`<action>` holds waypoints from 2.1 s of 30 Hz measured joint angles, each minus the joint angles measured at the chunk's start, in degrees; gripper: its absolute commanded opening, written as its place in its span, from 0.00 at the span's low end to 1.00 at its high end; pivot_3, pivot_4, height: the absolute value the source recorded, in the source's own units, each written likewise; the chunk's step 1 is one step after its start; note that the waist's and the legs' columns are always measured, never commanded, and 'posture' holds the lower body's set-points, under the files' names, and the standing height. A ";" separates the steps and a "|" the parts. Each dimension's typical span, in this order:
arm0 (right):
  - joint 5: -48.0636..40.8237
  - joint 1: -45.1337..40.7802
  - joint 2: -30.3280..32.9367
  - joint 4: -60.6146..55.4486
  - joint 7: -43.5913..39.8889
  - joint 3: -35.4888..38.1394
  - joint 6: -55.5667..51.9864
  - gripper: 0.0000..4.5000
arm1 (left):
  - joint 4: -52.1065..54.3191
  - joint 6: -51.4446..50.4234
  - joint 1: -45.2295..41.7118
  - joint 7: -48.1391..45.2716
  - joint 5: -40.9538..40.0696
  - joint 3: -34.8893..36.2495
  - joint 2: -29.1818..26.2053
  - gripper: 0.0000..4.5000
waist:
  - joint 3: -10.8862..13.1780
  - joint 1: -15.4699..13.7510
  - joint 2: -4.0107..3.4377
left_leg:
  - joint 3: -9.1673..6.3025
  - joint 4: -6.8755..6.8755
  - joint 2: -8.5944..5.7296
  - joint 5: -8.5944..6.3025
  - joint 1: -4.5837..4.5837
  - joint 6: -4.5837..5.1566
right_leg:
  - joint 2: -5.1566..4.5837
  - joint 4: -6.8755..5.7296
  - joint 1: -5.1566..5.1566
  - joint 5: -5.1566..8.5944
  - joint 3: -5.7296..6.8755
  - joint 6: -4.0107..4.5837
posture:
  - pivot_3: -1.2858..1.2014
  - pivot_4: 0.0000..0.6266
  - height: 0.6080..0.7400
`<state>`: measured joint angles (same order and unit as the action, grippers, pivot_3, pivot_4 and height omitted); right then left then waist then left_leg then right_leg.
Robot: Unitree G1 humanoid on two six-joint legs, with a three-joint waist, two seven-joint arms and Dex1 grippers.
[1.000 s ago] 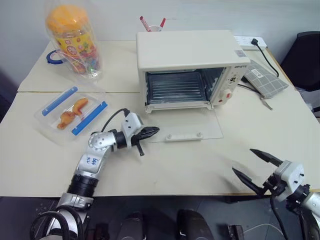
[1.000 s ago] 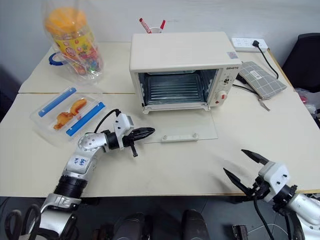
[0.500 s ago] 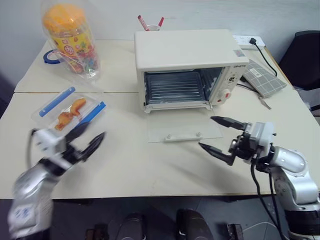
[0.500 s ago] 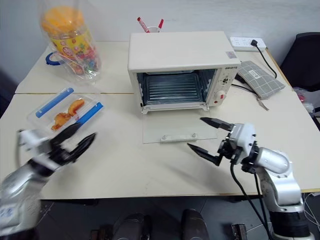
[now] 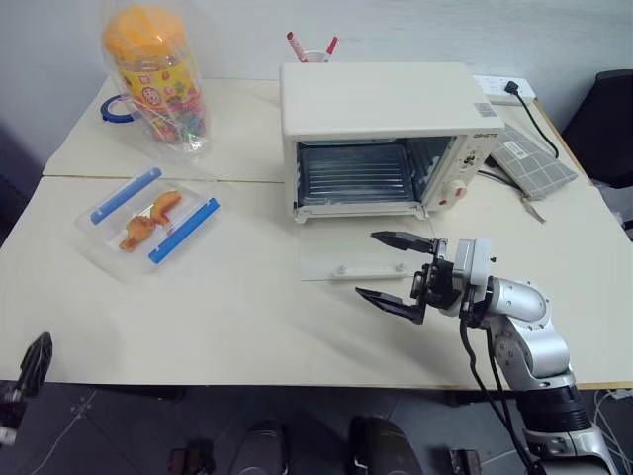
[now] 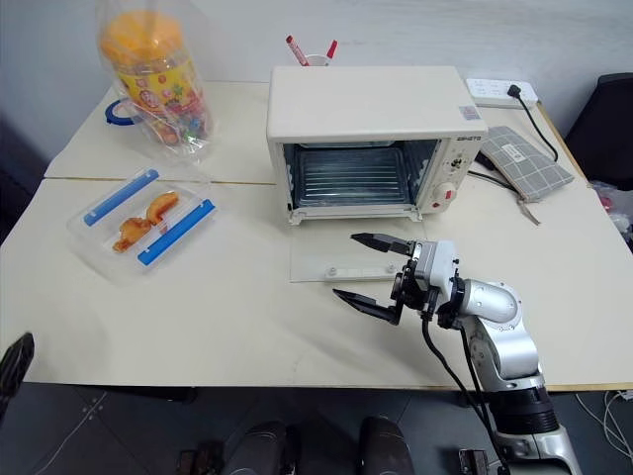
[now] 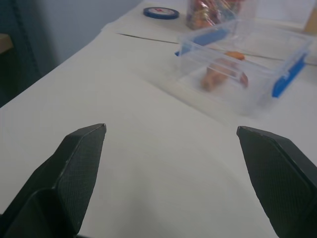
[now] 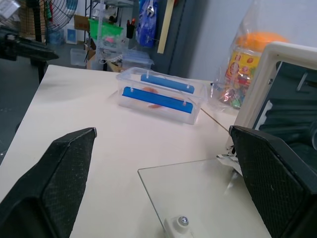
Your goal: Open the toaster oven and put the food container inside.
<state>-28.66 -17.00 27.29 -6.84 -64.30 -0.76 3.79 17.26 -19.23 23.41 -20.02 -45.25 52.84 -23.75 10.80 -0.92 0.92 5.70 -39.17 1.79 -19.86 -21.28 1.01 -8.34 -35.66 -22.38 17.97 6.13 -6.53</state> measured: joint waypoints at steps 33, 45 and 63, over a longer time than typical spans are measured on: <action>2.18 7.18 1.37 -4.49 3.79 1.21 2.58 1.00 | -32.24 -58.14 -54.33 33.97 -4.71 -21.12 -28.25 0.26 | -0.05 2.35 0.12 | 0.34 0.12 0.10 0.18 0.03 -0.35 | 0.79 -0.27 -0.21 0.00 -0.01 -0.02 | 0.52 0.24 1.00; 2.20 9.87 4.72 -5.41 4.69 4.40 2.82 1.00 | -26.95 -53.64 -51.83 15.33 2.48 -24.29 -34.15 0.03 | -0.03 2.24 0.15 | 0.44 0.12 0.11 0.17 -0.04 -0.35 | 0.76 -0.28 -0.32 0.00 -0.06 -0.02 | 0.52 0.24 1.00; 2.01 27.90 9.34 -12.79 9.48 17.05 1.02 1.00 | -10.36 -73.88 -70.40 17.92 -11.44 -42.40 -17.32 0.03 | -0.02 -0.32 0.17 | 0.42 0.02 0.04 0.22 0.02 -0.31 | 0.82 -0.33 -0.21 -0.02 -0.21 -0.04 | 0.52 0.24 1.00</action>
<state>-26.64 10.89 36.64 -19.62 -54.82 16.28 4.81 6.90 -93.11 -46.99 -2.10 -56.69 10.44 -41.07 10.77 -1.25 1.09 6.12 -39.16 1.83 -19.64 -21.25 0.70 -7.52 -35.99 -22.59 17.95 5.92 -6.57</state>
